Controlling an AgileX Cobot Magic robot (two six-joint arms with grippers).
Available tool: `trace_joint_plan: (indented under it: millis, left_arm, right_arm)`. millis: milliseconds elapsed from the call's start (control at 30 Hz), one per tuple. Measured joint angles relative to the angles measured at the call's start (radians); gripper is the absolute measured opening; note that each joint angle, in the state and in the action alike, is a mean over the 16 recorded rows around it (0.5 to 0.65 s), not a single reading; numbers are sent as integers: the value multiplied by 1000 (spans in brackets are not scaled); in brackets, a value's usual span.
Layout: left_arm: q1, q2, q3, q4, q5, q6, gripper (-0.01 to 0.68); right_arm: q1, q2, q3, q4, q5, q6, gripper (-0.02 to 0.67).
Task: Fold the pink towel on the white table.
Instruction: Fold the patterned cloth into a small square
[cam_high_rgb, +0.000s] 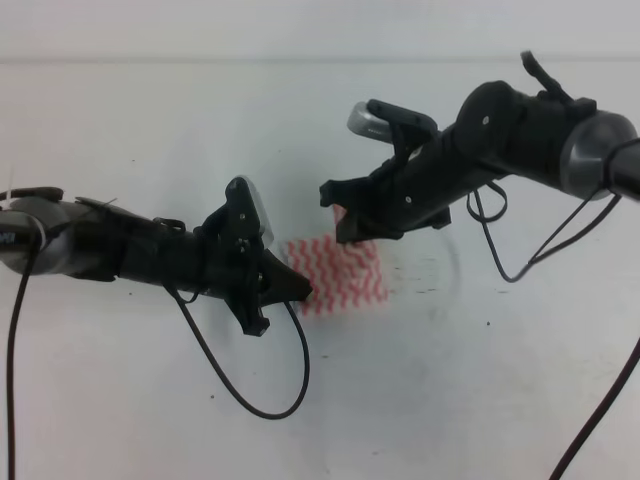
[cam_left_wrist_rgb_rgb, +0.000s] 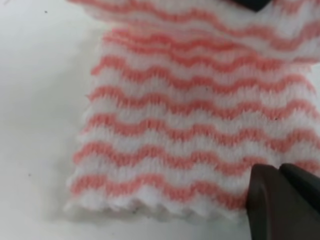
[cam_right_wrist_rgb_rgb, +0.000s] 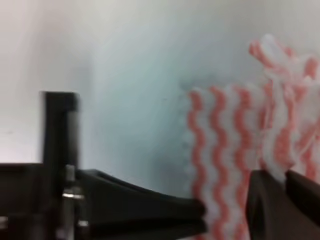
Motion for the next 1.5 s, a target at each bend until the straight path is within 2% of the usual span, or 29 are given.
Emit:
trace_joint_plan:
  millis: [467, 1500]
  left_arm:
    - [0, 0, 0, -4, -3, 0, -4]
    - [0, 0, 0, -5, -6, -1, -3]
  right_arm:
    - [8, 31, -43, -1, 54, 0, -14]
    - [26, 60, -44, 15, 14, 0, -14]
